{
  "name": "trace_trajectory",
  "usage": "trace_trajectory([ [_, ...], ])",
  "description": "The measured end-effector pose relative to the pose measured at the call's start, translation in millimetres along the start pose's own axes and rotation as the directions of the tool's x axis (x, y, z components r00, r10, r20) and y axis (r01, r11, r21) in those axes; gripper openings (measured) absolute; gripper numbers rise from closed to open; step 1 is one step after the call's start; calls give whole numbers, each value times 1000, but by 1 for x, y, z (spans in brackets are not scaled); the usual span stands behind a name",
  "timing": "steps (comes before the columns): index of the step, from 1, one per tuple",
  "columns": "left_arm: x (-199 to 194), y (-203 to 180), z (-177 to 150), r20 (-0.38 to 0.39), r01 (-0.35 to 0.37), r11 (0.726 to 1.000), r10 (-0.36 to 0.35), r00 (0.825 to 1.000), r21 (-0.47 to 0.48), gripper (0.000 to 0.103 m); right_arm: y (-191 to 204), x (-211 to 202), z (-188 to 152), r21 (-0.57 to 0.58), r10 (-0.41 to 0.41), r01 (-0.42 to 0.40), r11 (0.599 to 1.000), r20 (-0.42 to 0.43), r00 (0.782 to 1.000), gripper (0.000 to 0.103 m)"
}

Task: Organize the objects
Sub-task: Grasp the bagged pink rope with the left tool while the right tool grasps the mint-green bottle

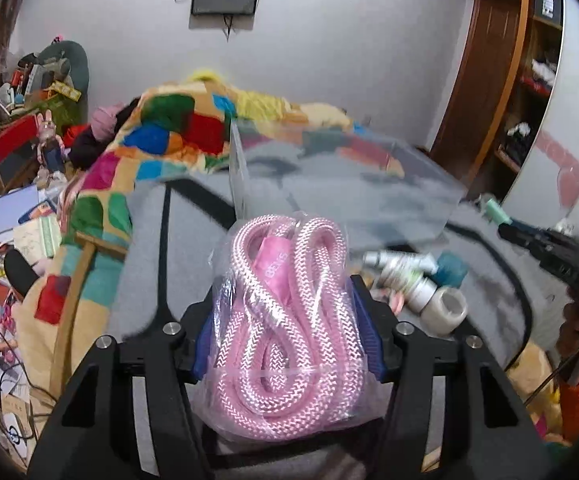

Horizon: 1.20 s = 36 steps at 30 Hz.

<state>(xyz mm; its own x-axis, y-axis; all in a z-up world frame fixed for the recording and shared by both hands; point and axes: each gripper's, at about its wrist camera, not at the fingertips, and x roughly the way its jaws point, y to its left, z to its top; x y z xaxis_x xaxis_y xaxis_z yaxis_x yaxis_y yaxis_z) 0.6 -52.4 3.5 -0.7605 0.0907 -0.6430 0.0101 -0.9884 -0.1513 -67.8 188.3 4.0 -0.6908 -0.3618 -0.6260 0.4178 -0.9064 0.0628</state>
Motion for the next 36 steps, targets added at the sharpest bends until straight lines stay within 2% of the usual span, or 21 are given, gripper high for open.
trace_trajectory([
  [7, -10, -4, 39, 90, 17, 1000, -18, 996, 3, 52, 12, -2, 38, -25, 6, -5, 1000, 70, 997, 20],
  [14, 11, -14, 79, 100, 1, 1000, -4, 995, 25, 52, 20, 20, 77, -9, 41, -41, 999, 77, 996, 20],
  [19, 44, -16, 101, 44, 16, 1000, -16, 999, 17, 52, 23, 56, 94, -4, 48, -48, 999, 18, 999, 20],
  [25, 93, -19, 115, -57, 11, 1000, -10, 998, 19, 52, 22, 109, 101, -3, 56, -57, 998, -128, 990, 20],
  [29, 122, -23, 114, -119, -13, 999, 19, 993, 53, 52, 27, 134, 99, -31, 48, -55, 998, -199, 979, 20],
  [33, 140, -27, 109, -164, -62, 993, 77, 983, 99, 53, 33, 147, 96, -67, 31, -48, 997, -241, 970, 21],
  [36, 137, -24, 107, -166, -48, 995, 63, 984, 90, 53, 37, 148, 95, -91, 12, -35, 995, -246, 969, 22],
])
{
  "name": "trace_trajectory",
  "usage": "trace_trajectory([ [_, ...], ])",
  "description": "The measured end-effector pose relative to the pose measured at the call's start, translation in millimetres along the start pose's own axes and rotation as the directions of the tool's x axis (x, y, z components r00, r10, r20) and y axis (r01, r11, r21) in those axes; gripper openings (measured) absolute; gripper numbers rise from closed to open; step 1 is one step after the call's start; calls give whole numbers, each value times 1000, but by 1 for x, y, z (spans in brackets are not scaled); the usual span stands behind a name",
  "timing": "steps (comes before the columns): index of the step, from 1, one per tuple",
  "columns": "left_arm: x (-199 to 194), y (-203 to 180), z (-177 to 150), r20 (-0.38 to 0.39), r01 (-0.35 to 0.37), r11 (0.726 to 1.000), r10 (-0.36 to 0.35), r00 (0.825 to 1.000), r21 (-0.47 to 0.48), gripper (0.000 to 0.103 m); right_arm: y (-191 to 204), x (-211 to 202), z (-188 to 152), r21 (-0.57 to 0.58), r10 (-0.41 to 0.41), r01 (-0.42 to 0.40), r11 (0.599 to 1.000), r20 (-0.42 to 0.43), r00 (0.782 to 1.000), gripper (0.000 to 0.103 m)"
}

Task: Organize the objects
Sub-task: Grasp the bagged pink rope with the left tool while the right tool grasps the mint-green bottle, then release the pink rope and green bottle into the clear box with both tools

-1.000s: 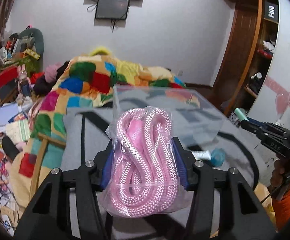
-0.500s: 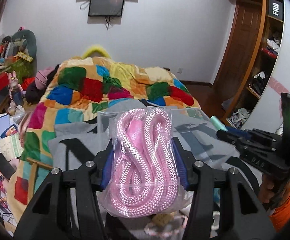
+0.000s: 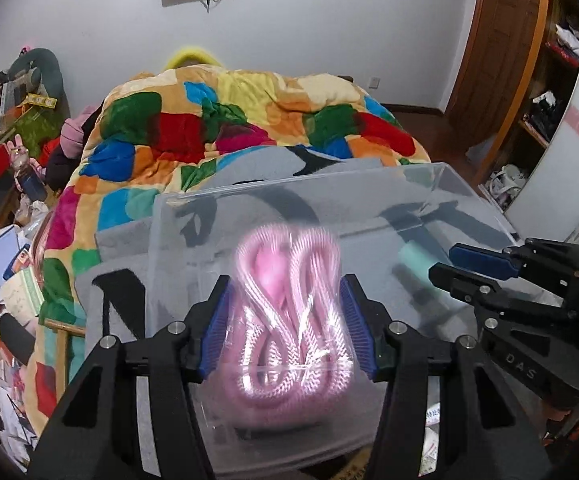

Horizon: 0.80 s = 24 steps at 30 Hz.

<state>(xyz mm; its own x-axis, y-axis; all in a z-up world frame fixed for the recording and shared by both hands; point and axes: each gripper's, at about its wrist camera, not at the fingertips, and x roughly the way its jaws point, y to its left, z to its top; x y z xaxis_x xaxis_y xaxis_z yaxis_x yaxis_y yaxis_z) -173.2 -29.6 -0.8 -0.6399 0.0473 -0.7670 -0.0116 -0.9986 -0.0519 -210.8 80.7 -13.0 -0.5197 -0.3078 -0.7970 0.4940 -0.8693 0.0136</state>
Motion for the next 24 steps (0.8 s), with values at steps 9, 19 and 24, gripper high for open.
trace_trajectory([
  [9, -57, -11, -2, 132, -17, 998, 9, 991, 56, 75, -4, -35, -2, 36, 30, -34, 999, 89, 996, 45],
  [19, -81, -18, -40, 151, 9, 997, -21, 988, 77, 89, -3, -84, -33, 31, 44, -50, 998, 174, 984, 49],
  [24, -75, -18, -65, 120, 30, 997, -39, 992, 76, 89, -4, -89, -59, 32, 46, -52, 998, 166, 985, 49],
])
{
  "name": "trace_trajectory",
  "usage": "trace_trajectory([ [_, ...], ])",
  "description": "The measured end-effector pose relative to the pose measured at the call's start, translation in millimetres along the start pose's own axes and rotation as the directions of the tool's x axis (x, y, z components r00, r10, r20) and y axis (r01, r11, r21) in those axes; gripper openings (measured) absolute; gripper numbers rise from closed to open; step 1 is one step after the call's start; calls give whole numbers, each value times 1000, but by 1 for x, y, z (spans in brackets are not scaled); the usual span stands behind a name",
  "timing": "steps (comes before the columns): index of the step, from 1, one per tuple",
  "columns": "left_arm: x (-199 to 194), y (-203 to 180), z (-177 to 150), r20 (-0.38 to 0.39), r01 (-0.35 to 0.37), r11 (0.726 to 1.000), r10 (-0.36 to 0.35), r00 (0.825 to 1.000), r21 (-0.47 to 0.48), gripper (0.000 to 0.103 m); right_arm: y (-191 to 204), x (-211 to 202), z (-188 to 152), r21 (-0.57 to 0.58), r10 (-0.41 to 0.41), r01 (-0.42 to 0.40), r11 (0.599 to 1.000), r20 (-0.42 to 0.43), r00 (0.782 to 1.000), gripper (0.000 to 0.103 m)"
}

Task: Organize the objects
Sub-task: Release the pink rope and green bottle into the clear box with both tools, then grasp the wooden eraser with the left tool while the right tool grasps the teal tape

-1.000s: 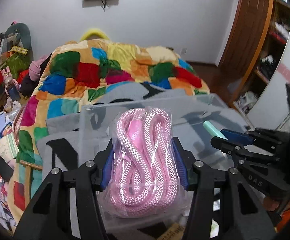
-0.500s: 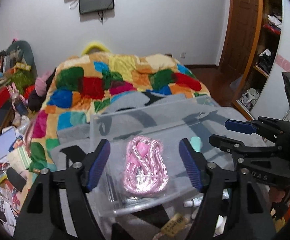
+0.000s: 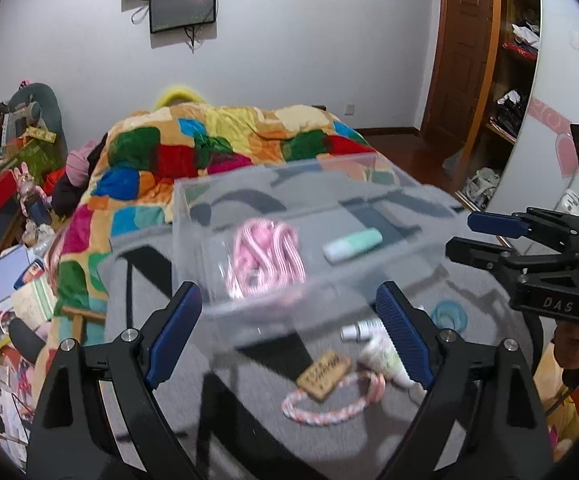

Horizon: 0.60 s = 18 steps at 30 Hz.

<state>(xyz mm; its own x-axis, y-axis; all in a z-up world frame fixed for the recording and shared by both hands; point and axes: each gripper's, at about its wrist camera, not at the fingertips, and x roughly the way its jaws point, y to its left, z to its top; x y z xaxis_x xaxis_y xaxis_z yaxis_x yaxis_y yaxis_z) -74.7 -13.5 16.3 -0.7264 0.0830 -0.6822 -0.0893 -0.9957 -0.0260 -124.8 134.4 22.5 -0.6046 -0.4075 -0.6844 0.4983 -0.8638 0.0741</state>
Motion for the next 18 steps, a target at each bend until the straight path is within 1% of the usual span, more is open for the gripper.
trace_trajectory([
  [7, 10, 3, -30, -69, 36, 999, -38, 997, -18, 89, -3, 1, -34, 17, 27, -26, 1000, -53, 998, 50],
  [9, 15, 3, -38, -96, 57, 998, -59, 994, -22, 85, -2, 4, -42, 17, 40, -39, 999, -73, 997, 49],
  [11, 20, 2, -44, -122, 66, 998, -69, 990, -24, 76, -1, 9, -50, 16, 52, -50, 999, -96, 994, 49],
  [15, 37, 2, -51, -171, 85, 996, -89, 981, -34, 68, 1, 19, -65, 17, 62, -60, 998, -135, 989, 49],
  [17, 42, 1, -53, -186, 93, 995, -99, 978, -39, 61, 0, 23, -70, 25, 62, -59, 998, -150, 987, 49],
  [18, 44, 0, -54, -185, 95, 995, -100, 978, -38, 61, 0, 25, -72, 30, 65, -61, 998, -156, 986, 49],
])
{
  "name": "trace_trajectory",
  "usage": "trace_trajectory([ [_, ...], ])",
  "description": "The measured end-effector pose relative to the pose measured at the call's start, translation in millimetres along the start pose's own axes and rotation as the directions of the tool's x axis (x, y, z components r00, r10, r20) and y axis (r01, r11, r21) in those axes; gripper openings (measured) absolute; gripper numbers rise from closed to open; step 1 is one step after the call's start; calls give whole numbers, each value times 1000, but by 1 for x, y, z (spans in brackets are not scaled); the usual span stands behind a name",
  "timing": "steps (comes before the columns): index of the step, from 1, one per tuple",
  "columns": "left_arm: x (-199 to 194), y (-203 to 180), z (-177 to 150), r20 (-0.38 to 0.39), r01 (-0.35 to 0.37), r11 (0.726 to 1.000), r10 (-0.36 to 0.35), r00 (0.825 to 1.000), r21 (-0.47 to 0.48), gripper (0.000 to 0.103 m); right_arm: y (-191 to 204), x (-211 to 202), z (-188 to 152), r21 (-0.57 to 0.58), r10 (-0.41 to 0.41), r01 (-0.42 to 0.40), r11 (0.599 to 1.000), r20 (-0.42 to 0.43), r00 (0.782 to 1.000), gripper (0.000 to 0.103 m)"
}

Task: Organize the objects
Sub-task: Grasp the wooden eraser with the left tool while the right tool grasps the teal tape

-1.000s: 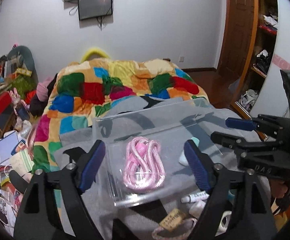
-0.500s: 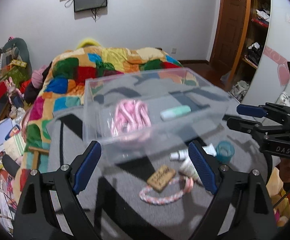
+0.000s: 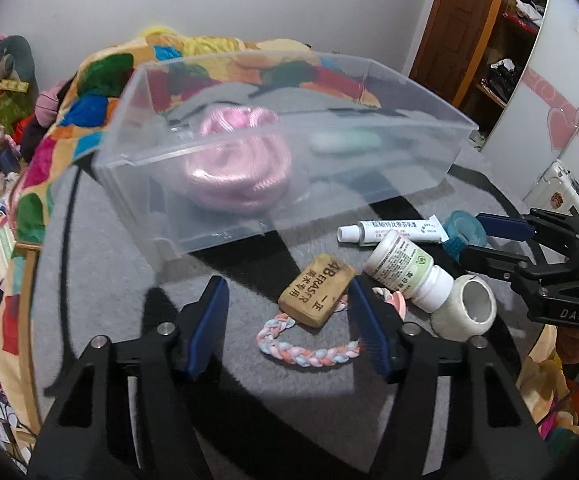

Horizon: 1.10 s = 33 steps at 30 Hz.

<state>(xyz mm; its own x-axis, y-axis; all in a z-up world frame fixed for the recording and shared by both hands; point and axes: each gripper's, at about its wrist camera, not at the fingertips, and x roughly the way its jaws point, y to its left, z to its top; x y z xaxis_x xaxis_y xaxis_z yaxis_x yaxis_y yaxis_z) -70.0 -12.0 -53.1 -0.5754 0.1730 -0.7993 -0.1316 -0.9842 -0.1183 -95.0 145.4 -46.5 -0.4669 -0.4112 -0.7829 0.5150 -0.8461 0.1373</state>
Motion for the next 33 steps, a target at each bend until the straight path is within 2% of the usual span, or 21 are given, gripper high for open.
trace_trajectory([
  [4, 0, -5, 0, 17, 5, 1000, -5, 1000, 17, 51, -3, 1, -2, 14, 3, -3, 1000, 5, 1000, 46],
  [9, 1, -8, 1, 21, 18, 1000, -18, 1000, 18, 35, 2, 2, -2, 7, 12, -12, 1000, 13, 1000, 36],
  [11, 1, -6, 1, 25, 22, 1000, -23, 999, 11, 23, 4, 2, -2, 2, 5, -5, 1000, 20, 1000, 36],
  [19, -13, 1, -3, 60, 16, 999, -14, 998, -28, 23, 5, -14, -2, 0, -10, 10, 1000, 63, 998, 36],
  [22, -27, 5, -2, 96, 7, 999, -4, 995, -37, 23, 4, -28, 4, 2, -12, 12, 1000, 101, 995, 36],
  [30, -72, 12, 20, 230, -17, 999, 28, 973, -50, 23, 8, -54, 35, -12, -24, 27, 1000, 198, 980, 36],
  [33, -80, 17, 32, 255, -28, 998, 43, 966, -62, 23, 9, -58, 49, -15, -31, 35, 999, 225, 974, 36],
])
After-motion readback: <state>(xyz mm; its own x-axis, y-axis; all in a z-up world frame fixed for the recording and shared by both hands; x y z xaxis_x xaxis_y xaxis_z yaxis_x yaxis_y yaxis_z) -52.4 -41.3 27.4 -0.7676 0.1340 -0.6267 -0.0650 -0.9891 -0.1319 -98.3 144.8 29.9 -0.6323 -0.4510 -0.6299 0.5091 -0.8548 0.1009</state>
